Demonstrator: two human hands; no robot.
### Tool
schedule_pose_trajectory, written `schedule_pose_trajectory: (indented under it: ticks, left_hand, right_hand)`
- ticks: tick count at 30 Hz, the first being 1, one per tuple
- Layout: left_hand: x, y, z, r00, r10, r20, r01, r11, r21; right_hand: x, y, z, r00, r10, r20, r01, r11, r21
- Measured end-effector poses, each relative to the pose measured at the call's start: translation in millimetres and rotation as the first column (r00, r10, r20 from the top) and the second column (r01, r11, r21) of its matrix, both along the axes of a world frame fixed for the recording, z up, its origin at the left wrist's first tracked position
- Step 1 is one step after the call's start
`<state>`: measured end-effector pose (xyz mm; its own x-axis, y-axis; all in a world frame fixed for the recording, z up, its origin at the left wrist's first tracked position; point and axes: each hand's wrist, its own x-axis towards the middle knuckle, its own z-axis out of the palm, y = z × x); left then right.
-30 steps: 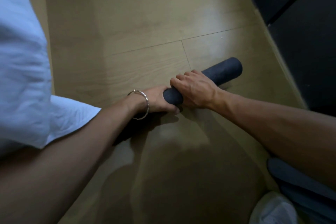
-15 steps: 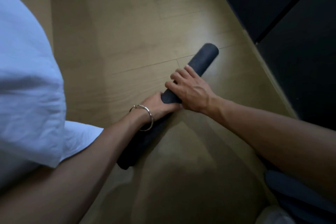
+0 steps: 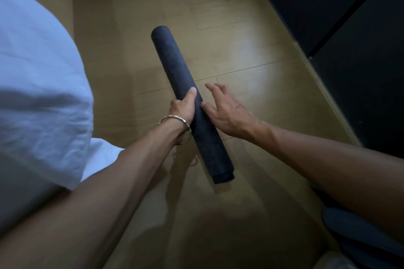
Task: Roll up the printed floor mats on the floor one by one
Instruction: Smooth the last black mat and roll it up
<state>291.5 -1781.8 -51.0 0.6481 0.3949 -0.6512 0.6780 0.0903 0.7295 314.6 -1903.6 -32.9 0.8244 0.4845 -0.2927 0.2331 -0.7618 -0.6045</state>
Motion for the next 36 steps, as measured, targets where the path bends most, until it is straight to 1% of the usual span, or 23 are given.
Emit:
schedule_pose_trajectory:
  ticks: [2, 4, 5, 7, 9, 11, 15, 18, 20, 24, 25, 30, 33, 36]
  left_hand:
    - [1.1, 3.7, 3.7, 0.999, 0.047, 0.015, -0.046, 0.999, -0.016]
    - [2.8, 5.7, 7.4, 0.995, 0.090, 0.050, -0.089, 0.996, -0.032]
    - [3.9, 6.2, 8.8, 0.992, 0.111, 0.068, -0.109, 0.994, -0.029]
    - [5.4, 7.0, 10.7, 0.986, 0.142, 0.092, -0.142, 0.990, -0.013]
    - [4.8, 9.5, 12.6, 0.979, 0.146, 0.141, -0.149, 0.989, 0.005]
    - [3.6, 13.4, 16.1, 0.976, 0.138, 0.171, -0.141, 0.990, 0.007]
    - [2.9, 23.3, 21.7, 0.977, 0.137, 0.165, -0.126, 0.989, -0.077]
    - [1.5, 25.0, 22.0, 0.975, 0.131, 0.182, -0.122, 0.991, -0.057]
    - [2.6, 23.8, 22.4, 0.965, 0.171, 0.201, -0.160, 0.985, -0.067]
    - [11.1, 27.6, 27.0, 0.937, 0.286, 0.198, -0.256, 0.952, -0.166]
    - [12.1, 29.4, 27.2, 0.935, 0.292, 0.200, -0.262, 0.951, -0.161]
    - [11.6, 28.4, 21.6, 0.965, 0.206, 0.165, -0.190, 0.976, -0.105]
    - [13.3, 20.4, 19.3, 0.980, 0.146, 0.138, -0.131, 0.985, -0.111]
    - [17.7, 9.3, 16.5, 0.987, 0.103, 0.120, -0.087, 0.988, -0.128]
  right_hand:
    - [-2.3, 0.9, -2.8, 0.987, -0.040, -0.155, 0.051, 0.997, 0.065]
    - [-8.0, 2.5, -5.3, 0.945, -0.025, -0.325, 0.086, 0.981, 0.175]
    - [-11.5, 2.7, -7.1, 0.922, -0.009, -0.387, 0.106, 0.968, 0.228]
    - [-16.6, 2.9, -7.8, 0.894, 0.003, -0.447, 0.134, 0.952, 0.274]
    - [-19.9, 3.4, -6.9, 0.879, -0.025, -0.476, 0.175, 0.946, 0.274]
    - [-20.6, 3.0, -5.4, 0.870, -0.051, -0.491, 0.203, 0.944, 0.260]
    - [-20.7, 3.8, 0.6, 0.877, -0.024, -0.480, 0.150, 0.962, 0.226]
    - [-19.7, 3.8, 1.6, 0.877, -0.017, -0.481, 0.149, 0.960, 0.238]
    - [-20.5, 3.8, 2.5, 0.874, -0.003, -0.486, 0.141, 0.959, 0.247]
    - [-21.7, 0.3, 5.5, 0.859, 0.019, -0.512, 0.163, 0.937, 0.309]
    - [-22.4, -0.1, 5.6, 0.859, 0.022, -0.511, 0.163, 0.935, 0.314]
    - [-23.3, -6.2, -6.3, 0.877, 0.014, -0.481, 0.126, 0.958, 0.258]
    - [-22.7, -17.2, -14.0, 0.885, 0.009, -0.466, 0.107, 0.969, 0.222]
    - [-21.6, -29.7, -20.4, 0.913, -0.026, -0.406, 0.102, 0.980, 0.168]
